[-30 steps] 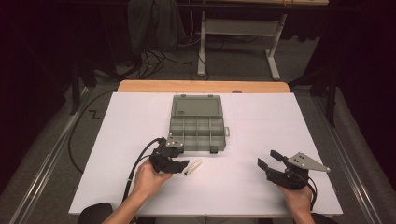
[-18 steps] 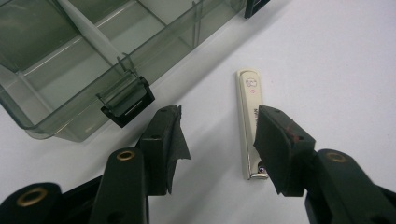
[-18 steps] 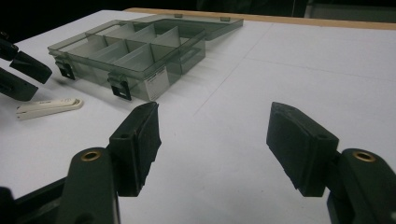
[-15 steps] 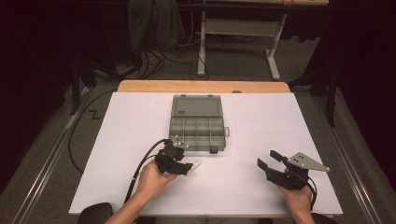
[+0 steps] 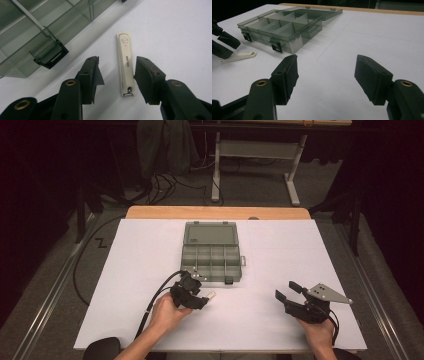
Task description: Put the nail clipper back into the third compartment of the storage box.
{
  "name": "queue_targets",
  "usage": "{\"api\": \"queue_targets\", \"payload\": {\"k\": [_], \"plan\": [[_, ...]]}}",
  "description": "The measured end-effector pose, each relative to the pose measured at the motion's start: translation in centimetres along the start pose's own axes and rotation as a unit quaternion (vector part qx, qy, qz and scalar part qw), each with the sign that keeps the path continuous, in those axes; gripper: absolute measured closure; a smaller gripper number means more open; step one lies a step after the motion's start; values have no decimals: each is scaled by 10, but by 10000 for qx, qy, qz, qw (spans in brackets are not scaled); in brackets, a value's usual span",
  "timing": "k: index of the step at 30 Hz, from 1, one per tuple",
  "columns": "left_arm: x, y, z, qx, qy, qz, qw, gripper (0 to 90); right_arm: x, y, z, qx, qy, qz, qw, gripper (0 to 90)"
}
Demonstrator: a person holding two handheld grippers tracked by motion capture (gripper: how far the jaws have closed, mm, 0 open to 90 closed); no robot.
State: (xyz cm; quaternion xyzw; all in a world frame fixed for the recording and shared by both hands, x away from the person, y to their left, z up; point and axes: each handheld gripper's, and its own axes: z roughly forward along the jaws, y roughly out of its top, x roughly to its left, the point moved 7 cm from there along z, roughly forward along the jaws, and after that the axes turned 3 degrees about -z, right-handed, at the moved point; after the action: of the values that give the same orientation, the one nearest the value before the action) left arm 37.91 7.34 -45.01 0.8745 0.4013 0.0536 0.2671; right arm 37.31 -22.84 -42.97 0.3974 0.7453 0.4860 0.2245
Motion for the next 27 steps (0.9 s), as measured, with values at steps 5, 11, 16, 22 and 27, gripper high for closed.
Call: {"api": "queue_targets", "payload": {"k": [5, 11, 16, 22, 27], "plan": [[-3, 0, 3, 129, 4, 92, 9999, 563, 0, 0, 0, 6, 8, 3, 10000, 369], [-6, 0, 5, 218, 47, 153, 9996, 611, 0, 0, 0, 17, 11, 13, 10000, 369], [-6, 0, 6, 274, 96, 223, 9993, 645, 0, -1, 0, 27, 15, 10, 10000, 368], [-8, 0, 6, 339, 137, 346, 9987, 697, 0, 0, 0, 25, 6, 6, 10000, 368], [-9, 0, 6, 379, 171, 404, 9983, 753, 0, -1, 0, 28, 5, 6, 10000, 368]]}}
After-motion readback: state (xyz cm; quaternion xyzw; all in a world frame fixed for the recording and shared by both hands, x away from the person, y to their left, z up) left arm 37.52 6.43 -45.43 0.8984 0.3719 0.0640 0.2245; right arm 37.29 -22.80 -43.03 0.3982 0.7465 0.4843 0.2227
